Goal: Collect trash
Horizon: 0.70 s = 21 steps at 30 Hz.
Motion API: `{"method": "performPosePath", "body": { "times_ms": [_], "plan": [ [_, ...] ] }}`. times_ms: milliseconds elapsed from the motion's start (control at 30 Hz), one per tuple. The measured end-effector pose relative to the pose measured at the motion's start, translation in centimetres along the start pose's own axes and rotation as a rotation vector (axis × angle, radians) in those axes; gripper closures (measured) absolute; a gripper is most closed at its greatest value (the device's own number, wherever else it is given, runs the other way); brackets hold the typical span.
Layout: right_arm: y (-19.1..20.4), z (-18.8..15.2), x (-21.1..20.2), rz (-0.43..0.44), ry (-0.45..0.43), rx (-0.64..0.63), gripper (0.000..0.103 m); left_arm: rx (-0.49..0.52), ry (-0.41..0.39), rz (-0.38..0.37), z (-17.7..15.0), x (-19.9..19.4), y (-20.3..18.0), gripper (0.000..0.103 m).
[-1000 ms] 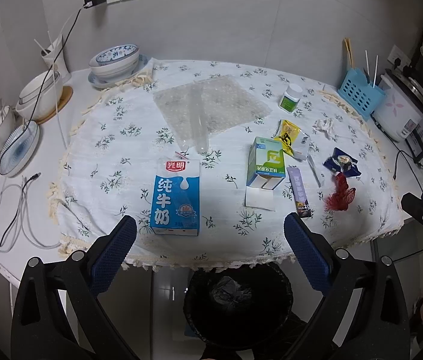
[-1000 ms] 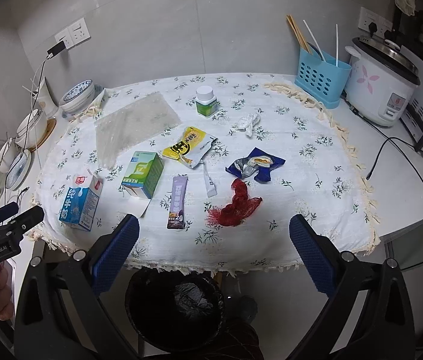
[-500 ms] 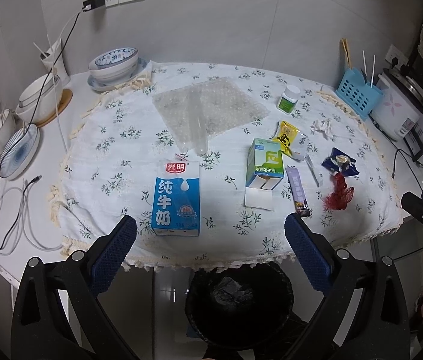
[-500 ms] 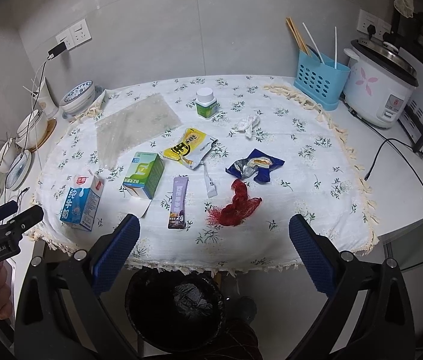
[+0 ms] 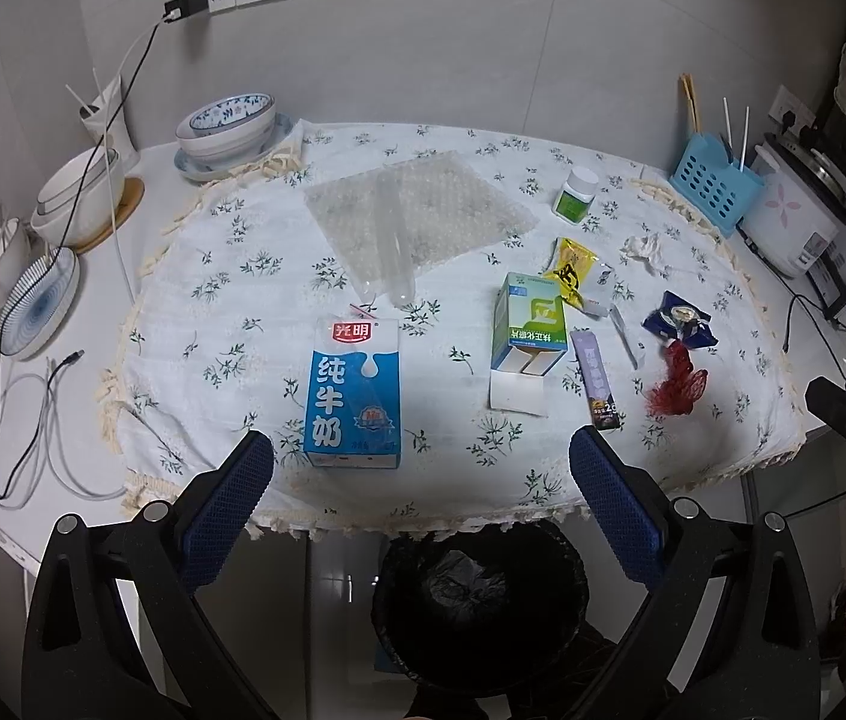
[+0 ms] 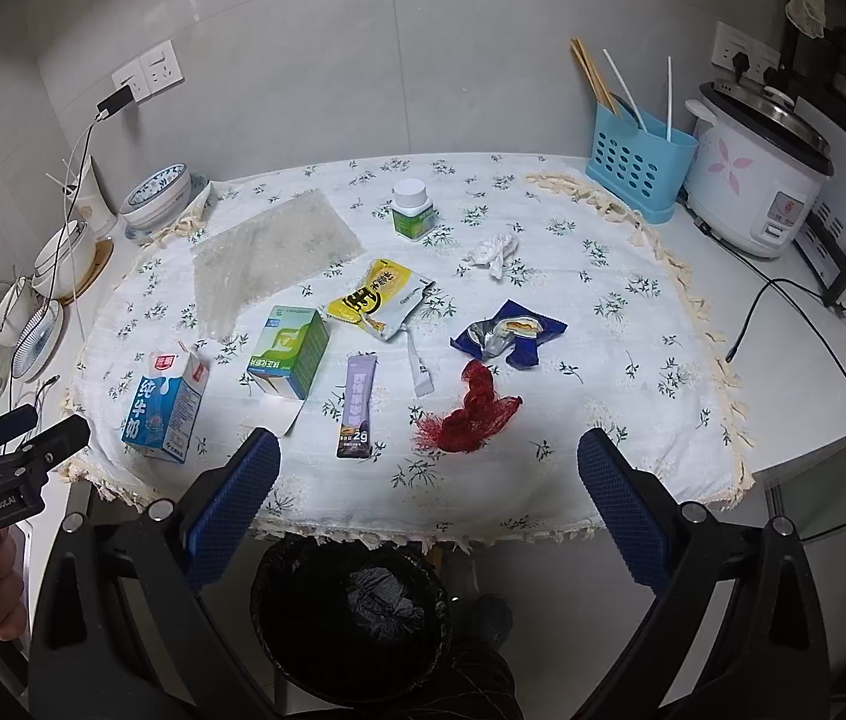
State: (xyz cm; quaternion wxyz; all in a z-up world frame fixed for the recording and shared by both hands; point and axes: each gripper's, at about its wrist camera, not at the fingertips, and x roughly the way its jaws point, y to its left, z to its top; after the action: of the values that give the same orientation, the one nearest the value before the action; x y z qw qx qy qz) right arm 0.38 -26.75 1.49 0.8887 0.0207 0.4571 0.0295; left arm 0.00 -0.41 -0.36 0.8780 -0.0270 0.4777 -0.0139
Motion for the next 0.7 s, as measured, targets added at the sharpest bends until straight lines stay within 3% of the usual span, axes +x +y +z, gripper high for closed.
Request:
{"method": "performPosePath", "body": {
  "times_ms": [433,700],
  "plan": [
    [0.3,0.0,0.6,0.008,0.008,-0.011,0.007,-0.006,0.012,0.008,0.0,0.6,0.3,0.006],
    [2.3,1.1,5.8,0.021,0.078,-0.064,0.009,-0.047,0.068,0.047,1.1,5.0,2.4,0.007]
  ]
}}
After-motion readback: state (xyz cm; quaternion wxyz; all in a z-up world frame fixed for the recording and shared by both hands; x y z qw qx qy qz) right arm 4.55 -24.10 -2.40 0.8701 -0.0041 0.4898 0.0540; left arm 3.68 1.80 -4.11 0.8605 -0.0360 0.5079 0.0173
